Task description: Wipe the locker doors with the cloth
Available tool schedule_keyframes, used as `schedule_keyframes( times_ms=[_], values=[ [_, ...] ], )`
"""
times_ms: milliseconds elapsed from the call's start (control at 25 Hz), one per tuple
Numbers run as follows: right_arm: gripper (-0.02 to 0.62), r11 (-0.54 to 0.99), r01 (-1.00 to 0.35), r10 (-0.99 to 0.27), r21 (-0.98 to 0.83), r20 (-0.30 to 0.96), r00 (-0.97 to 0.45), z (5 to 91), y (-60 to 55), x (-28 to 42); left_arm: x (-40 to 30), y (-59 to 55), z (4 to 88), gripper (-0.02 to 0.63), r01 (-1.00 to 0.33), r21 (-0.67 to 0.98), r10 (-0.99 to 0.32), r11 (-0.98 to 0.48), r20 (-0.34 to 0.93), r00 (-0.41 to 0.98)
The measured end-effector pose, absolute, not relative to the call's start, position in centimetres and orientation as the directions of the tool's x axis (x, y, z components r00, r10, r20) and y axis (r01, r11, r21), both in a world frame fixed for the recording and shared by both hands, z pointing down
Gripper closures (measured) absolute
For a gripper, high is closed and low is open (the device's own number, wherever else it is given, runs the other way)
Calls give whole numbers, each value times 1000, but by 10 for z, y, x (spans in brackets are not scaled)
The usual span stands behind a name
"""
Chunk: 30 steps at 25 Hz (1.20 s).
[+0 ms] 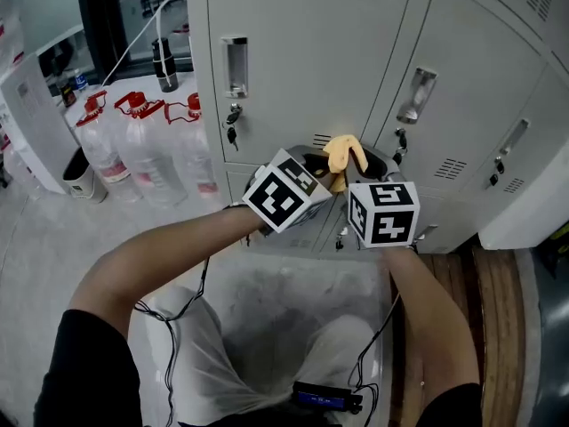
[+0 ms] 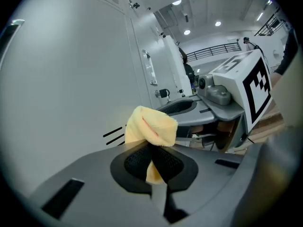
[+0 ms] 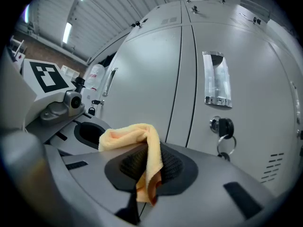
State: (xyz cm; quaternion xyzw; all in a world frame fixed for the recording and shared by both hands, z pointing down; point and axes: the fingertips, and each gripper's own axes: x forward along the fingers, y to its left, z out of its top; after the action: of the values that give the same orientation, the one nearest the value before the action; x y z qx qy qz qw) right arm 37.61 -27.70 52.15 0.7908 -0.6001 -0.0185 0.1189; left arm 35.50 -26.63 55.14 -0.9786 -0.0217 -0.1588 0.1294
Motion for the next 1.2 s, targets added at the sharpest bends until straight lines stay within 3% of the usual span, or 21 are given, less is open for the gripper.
schedule_keyframes(
  times_ms=[520, 880, 1200],
  values=[
    [532, -261, -951, -944, 168, 162, 288, 522, -270, 377, 352, -256, 549, 586, 85, -254, 3, -963, 307, 952],
    [532, -213, -970, -964, 120, 135, 229, 504, -275, 354, 328, -259, 528, 586, 177, -304, 95, -936, 265, 959],
    [532, -105, -990, -963, 90, 240, 124, 459, -281, 332, 304, -258, 478, 586, 302, -266, 225, -915, 283, 932]
  ],
)
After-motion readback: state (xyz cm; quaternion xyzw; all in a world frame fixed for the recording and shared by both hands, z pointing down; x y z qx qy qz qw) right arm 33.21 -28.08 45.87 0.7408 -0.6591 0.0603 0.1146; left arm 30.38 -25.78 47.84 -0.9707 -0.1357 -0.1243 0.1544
